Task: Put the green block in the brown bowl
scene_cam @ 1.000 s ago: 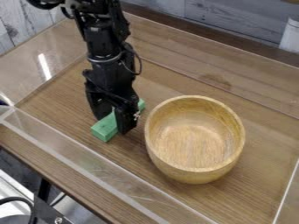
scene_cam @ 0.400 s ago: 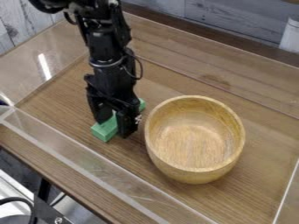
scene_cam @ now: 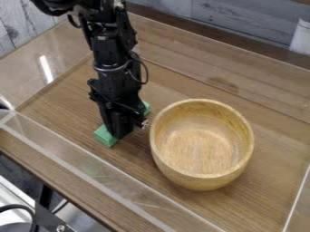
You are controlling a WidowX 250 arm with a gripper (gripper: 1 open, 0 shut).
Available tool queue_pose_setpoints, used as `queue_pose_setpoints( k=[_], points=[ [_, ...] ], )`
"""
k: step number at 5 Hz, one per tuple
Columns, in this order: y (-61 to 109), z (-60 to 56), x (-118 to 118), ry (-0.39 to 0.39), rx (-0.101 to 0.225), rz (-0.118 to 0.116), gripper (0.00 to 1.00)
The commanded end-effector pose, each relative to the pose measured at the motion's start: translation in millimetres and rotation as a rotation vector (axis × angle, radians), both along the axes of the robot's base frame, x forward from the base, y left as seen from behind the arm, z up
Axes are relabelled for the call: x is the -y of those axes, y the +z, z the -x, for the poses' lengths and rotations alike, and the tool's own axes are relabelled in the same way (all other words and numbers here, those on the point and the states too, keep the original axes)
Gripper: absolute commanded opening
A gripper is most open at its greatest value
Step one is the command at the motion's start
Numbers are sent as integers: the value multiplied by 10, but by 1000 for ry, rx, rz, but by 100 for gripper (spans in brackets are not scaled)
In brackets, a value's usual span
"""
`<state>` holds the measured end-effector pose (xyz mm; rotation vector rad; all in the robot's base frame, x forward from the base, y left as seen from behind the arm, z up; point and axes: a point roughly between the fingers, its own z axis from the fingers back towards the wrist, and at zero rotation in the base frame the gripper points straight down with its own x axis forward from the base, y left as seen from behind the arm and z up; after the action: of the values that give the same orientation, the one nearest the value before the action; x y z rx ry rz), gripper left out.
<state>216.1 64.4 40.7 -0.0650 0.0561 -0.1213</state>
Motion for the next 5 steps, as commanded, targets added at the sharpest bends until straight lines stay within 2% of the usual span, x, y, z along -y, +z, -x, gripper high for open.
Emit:
queue_pose_setpoints(
  k=[1,2,3,4,5],
  points=[
    [230,-167,-71,31,67,-8,0],
    [432,-263,-99,51,106,-5,0],
    [754,-441,-150,83,166,7,0],
    [567,-379,-167,75,147,1,100],
    [378,-271,-215,62,112,-10,100]
  ],
)
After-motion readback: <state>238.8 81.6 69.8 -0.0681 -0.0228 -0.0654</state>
